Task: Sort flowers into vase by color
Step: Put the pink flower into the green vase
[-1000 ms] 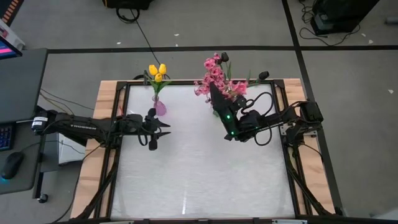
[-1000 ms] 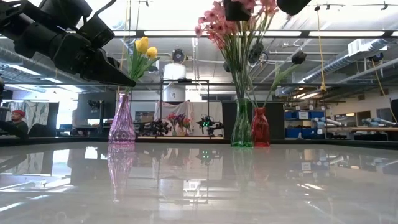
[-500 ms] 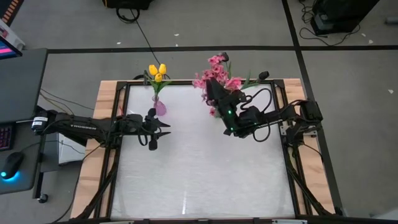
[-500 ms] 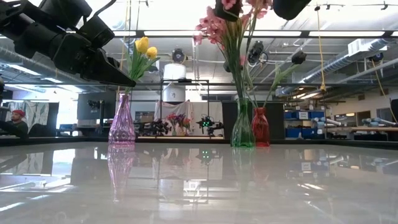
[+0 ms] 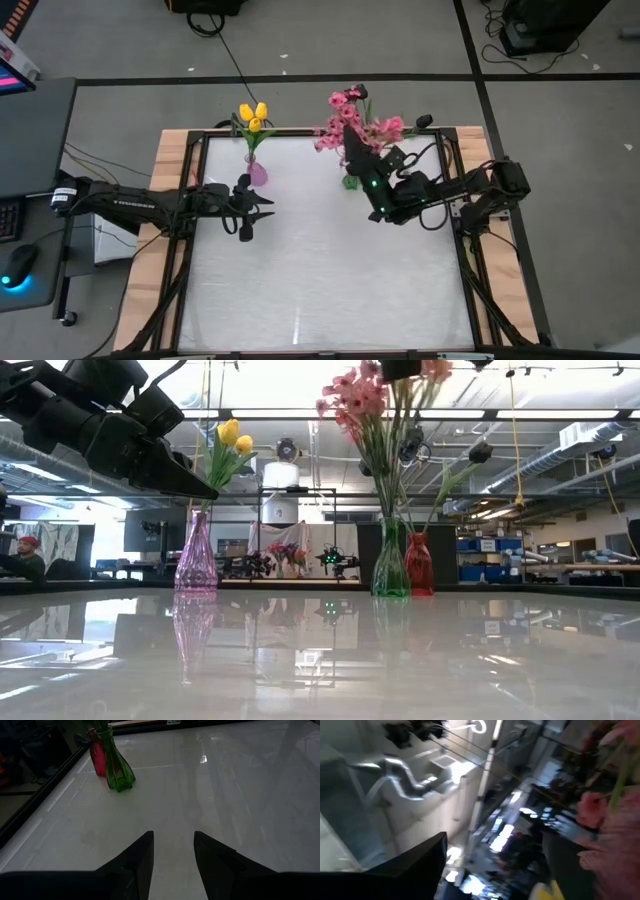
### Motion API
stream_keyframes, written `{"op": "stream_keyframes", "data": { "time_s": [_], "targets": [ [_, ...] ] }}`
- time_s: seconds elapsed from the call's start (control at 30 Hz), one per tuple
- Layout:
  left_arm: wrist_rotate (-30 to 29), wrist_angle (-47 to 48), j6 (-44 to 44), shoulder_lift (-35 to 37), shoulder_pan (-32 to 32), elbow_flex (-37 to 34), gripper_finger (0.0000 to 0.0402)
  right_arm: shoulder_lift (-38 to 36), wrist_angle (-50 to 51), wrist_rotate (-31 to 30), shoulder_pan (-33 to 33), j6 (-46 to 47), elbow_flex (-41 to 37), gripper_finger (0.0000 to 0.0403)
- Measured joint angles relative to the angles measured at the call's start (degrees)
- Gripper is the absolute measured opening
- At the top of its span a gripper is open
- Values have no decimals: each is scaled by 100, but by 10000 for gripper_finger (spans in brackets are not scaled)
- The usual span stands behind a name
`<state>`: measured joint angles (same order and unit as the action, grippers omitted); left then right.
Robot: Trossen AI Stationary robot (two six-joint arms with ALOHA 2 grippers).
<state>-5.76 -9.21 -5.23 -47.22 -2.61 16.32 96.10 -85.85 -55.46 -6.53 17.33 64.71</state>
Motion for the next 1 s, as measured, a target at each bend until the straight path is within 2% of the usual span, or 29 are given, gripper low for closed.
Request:
{"op": "stream_keyframes", "data": {
  "time_s": [0.2, 0.37, 0.6, 0.7, 0.83, 1.0],
  "targets": [
    [0, 0, 0, 0, 0, 0, 146, -397, 902, -697, -119, 123, 0, 393],
    [2, 2, 0, 0, 0, 0, 146, -546, 1555, -869, -126, 386, 0, 389],
    [0, 2, 0, 0, 0, 0, 146, -549, 1623, -1488, -197, 116, 0, 396],
    [0, 2, 0, 0, 0, 0, 146, -549, 1629, -1342, -209, 26, 0, 396],
    [0, 2, 0, 0, 0, 0, 146, -547, 1565, -568, -106, 600, 0, 396],
    [1, -1, 0, 0, 0, 0, 146, -536, 1814, -543, -46, 957, 0, 397]
  ]
}}
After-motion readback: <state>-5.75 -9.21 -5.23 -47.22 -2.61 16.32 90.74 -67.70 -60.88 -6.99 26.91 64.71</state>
